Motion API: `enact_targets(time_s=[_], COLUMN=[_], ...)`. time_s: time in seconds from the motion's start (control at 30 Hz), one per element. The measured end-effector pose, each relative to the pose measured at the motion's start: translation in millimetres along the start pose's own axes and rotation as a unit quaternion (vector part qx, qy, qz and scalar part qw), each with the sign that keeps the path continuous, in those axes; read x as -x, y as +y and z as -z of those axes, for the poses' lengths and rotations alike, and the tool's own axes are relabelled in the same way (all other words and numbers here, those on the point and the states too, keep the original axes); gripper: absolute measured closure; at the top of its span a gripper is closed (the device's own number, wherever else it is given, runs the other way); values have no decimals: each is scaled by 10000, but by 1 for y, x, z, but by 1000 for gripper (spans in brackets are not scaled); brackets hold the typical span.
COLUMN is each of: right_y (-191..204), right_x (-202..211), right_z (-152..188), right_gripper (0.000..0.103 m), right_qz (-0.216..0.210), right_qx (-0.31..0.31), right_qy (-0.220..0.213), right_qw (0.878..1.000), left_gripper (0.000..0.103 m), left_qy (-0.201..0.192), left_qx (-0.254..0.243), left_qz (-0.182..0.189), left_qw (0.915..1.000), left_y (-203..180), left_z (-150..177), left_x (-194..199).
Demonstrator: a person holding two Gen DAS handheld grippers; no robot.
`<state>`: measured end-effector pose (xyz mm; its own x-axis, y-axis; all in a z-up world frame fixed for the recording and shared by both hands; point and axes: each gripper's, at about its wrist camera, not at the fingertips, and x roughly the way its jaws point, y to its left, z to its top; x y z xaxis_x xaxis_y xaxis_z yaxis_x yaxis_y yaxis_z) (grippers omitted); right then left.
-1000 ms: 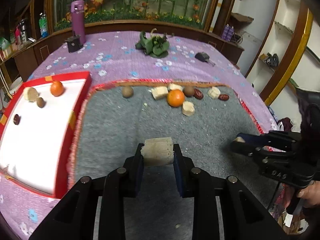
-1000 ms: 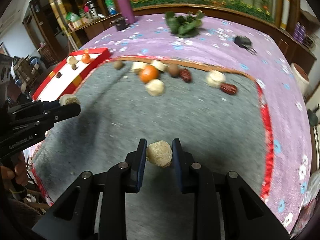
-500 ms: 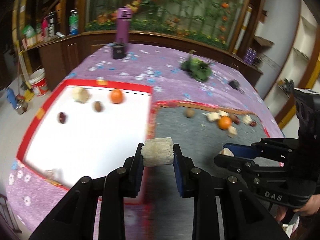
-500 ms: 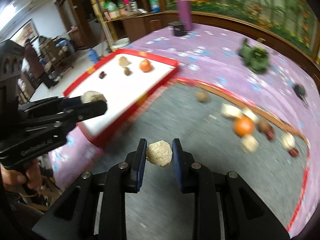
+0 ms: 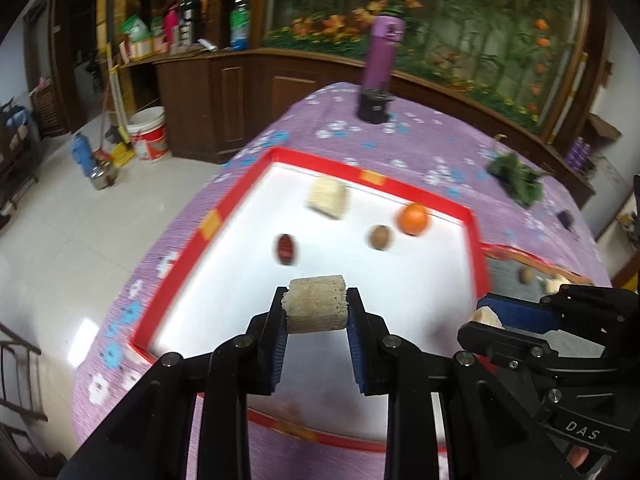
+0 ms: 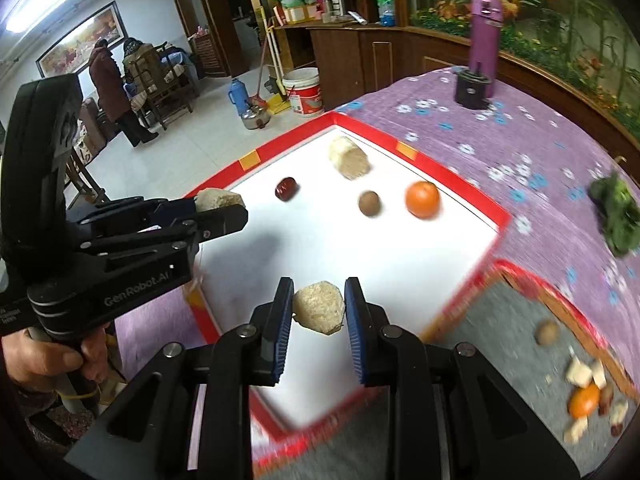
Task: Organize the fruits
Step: 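Carry the slice with the right tool while the left tool carries the chunk, releasing both onto the tray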
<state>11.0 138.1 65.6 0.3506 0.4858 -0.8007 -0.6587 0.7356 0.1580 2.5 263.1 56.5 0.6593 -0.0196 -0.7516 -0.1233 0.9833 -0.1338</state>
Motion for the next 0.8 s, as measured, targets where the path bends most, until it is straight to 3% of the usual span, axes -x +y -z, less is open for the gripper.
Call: enact_targets(time_s=[0.4, 0.8], right_y=[-6, -11], right_x=[-62, -83], right_z=[-36, -39], right_gripper=[75, 75], right_qz=[59, 341], right_qx=[-116, -110], right_qy=[345, 658], right_qw=[9993, 9972], left_gripper=[77, 76], left_qy=[338, 609], left_qx=[137, 246], left_qz=[-328, -401], left_qw=[9988, 9970], left_y=[26, 31], left_z=[-12, -12], left_x=[-42, -58])
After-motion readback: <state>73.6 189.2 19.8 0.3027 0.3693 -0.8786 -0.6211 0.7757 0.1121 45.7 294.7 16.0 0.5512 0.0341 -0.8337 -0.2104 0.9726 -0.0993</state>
